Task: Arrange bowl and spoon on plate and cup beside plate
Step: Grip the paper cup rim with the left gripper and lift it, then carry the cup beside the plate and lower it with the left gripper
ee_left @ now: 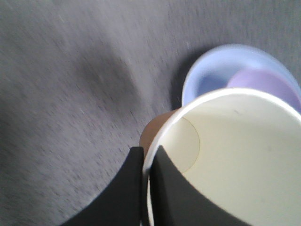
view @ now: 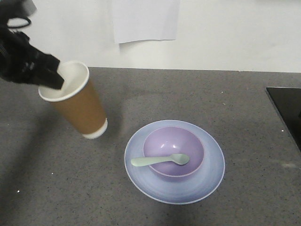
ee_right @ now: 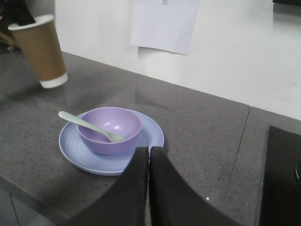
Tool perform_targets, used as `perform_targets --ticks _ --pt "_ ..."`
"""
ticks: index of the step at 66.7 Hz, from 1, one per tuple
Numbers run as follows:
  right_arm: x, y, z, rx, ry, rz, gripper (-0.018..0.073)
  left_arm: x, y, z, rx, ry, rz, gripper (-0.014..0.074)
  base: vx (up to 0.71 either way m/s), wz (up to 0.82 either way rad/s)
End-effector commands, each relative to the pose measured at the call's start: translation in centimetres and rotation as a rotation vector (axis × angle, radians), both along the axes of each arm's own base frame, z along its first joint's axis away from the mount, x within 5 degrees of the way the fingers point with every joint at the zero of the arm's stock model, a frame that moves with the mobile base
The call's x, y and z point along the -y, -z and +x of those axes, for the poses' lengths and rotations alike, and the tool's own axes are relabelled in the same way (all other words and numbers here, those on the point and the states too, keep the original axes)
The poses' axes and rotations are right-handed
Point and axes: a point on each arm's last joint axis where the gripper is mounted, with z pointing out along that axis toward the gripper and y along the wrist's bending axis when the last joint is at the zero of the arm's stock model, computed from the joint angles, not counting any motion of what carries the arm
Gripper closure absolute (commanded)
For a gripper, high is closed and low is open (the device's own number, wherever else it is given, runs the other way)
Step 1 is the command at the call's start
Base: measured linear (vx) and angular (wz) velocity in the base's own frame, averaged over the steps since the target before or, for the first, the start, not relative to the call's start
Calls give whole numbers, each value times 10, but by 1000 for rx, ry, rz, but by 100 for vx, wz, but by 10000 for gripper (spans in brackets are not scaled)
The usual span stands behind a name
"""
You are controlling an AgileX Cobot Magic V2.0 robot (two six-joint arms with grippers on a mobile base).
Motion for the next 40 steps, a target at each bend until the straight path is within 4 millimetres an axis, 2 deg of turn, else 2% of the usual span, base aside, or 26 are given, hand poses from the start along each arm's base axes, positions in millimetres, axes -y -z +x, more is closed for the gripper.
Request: perform_targets --ticks 1,15,40 --pt "-3 -11 6 41 -14 24 566 13 2 -8 45 18 -39 604 0 0" --pt "-4 -11 6 40 -21 29 566 30 35 -10 18 27 -30 604 0 0" --pt "-4 -11 6 38 -27 34 566 26 45 -7 -3 11 59 604 0 0"
